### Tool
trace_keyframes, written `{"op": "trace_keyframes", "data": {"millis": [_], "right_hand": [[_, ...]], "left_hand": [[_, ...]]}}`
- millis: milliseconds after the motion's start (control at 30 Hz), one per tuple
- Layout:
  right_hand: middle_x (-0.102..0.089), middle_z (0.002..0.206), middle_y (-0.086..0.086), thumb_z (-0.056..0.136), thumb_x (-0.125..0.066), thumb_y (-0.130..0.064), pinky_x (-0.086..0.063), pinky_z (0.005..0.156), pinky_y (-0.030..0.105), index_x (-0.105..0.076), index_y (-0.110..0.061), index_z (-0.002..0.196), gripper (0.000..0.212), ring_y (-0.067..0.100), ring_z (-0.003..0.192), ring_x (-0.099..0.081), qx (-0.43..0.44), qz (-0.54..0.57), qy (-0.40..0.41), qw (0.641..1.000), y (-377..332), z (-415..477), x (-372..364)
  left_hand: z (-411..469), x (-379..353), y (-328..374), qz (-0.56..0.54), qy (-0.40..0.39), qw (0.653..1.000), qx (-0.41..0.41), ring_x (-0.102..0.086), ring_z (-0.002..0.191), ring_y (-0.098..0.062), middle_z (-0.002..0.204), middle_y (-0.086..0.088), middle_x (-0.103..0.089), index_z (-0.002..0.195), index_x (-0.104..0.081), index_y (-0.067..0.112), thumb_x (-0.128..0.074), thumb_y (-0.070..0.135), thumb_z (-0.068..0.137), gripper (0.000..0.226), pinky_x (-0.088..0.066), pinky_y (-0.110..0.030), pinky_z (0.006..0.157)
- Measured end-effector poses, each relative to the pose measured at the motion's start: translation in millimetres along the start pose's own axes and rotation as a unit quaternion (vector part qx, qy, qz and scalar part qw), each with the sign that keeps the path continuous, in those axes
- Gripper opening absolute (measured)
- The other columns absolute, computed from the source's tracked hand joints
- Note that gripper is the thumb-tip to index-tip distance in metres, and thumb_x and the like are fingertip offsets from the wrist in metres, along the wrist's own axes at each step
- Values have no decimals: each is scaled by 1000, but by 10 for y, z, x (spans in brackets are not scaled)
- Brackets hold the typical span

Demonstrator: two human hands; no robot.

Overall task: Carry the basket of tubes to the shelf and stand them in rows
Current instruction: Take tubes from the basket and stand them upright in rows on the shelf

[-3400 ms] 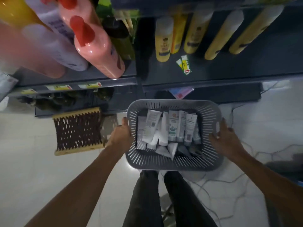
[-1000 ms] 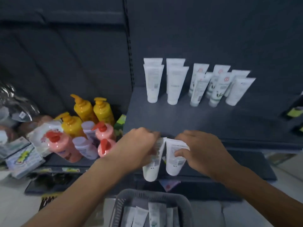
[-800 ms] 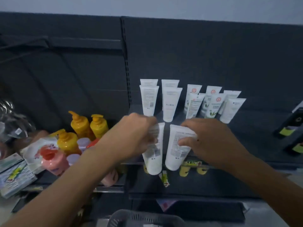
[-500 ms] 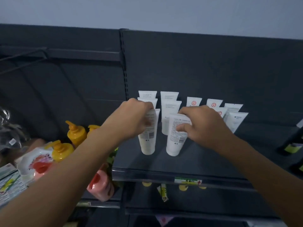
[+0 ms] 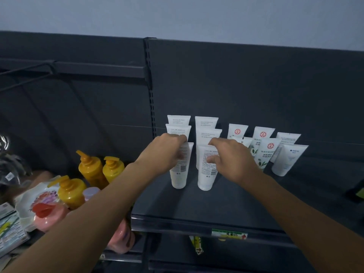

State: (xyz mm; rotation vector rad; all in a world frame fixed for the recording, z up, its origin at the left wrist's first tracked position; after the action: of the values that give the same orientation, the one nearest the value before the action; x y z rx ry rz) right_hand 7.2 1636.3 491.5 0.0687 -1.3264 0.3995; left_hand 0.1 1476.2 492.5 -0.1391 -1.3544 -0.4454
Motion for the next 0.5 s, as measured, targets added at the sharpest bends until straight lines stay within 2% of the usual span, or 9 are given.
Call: {"op": "trace_keyframes", "data": {"millis": [133, 267, 333, 400, 433, 500], "right_hand": [[-67, 105, -4, 89, -72, -28, -52, 77, 40, -59, -18, 109, 25, 21, 99, -60, 0, 7, 6, 1000, -11, 14, -51], [-65, 115, -3, 91, -68, -34, -50, 85, 43, -57, -20, 120, 35, 21, 108, -55, 5, -5, 2, 1000, -33, 2, -53], [-62, 124, -1, 89, -69, -41, -45, 93, 41, -55, -20, 130, 48, 24, 114, -53, 10, -25, 9, 1000, -43, -12, -10], [-61, 124, 1, 84, -72, -47, -41, 94, 42, -55, -20, 133, 59, 26, 114, -52, 17, -51, 41, 998, -51, -64, 81], [-61, 120, 2, 82, -73, -49, -41, 91, 42, -58, -19, 131, 60, 27, 110, -54, 22, -62, 66, 996, -59, -111, 144], [-62, 110, 2, 79, -75, -46, -43, 84, 41, -63, -16, 119, 52, 27, 100, -57, 37, -66, 120, 990, -101, -248, 271]], "left_hand": [[36, -19, -23, 10, 12, 1000, -10, -60, 81, -31, 95, -1, -62, 98, -51, 17, -57, -5, 76, 32, -51, -40, 62], [48, -55, -51, 14, -8, 1000, -2, -60, 84, -31, 98, -2, -60, 98, -47, 17, -58, -3, 78, 31, -50, -40, 63], [41, -74, -62, 2, -16, 1000, 5, -59, 99, -31, 112, -3, -59, 120, -51, 16, -66, 7, 82, 42, -53, -44, 75], [-9, -47, -60, -19, -15, 1000, 11, -50, 120, -31, 133, -6, -51, 144, -36, 15, -73, 21, 84, 71, -48, -46, 94], [-54, 5, -55, -28, 0, 999, 16, -44, 126, -31, 139, -7, -46, 149, -29, 14, -75, 26, 84, 81, -44, -45, 100], [-203, 157, -33, -42, 58, 997, 22, -40, 126, -30, 140, -9, -43, 148, -29, 11, -77, 29, 83, 83, -39, -42, 104]]}}
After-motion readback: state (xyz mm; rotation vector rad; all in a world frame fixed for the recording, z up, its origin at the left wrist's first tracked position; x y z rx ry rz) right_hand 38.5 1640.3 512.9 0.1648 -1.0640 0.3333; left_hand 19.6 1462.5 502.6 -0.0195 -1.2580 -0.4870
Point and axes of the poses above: each hand's wrist, its own z-axis towards the middle knuckle, its own x-axis out of the back of the hand, y = z × x, the point moved 8 cm from there along z, towards the middle knuckle
